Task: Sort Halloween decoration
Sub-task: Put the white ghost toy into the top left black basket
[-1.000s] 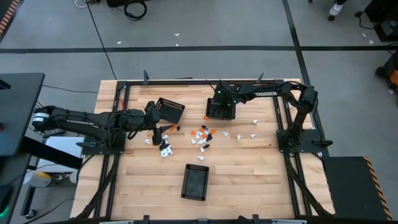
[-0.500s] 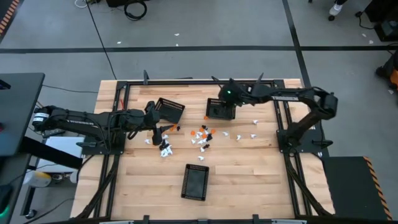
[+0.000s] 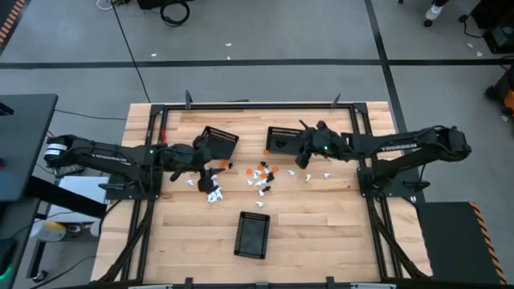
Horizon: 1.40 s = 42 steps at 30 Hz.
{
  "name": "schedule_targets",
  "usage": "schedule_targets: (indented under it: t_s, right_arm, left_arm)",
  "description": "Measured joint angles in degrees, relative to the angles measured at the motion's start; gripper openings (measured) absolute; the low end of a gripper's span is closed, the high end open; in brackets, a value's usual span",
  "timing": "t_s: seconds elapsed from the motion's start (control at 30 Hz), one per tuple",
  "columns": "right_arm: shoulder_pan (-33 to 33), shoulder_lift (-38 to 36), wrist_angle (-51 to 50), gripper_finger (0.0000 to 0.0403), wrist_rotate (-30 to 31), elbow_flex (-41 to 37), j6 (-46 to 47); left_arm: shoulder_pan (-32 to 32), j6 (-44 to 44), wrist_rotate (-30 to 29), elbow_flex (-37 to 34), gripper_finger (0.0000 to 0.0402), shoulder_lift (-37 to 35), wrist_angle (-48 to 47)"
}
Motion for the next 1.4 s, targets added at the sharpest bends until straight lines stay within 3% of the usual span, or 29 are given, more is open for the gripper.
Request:
schedule_targets:
  t_s: [0.17,0.53,0.93,1.4]
  right_arm:
    - [4.9,-1.1,0.2,0.0169,4.9,-2.9,3.2]
    - [15.6,-1.1,2.6,0.0169,18.8,-6.7,7.4]
    - [19.4,-1.1,9.4,0.0169,20.8,-10.6,8.5]
    - [19.4,-1.1,9.2,0.0169,21.6,-10.6,8.0]
  left_arm:
    - [0.0,-0.6,5.9,2.4,0.0217,4.0,-2.8]
    - [1.2,6.1,6.6,15.1,0.0196,21.5,-10.5]
    - [4.7,20.5,10.3,29.0,0.019,41.6,-17.8]
    - [4.7,28.4,14.1,39.8,0.019,55.4,-25.8]
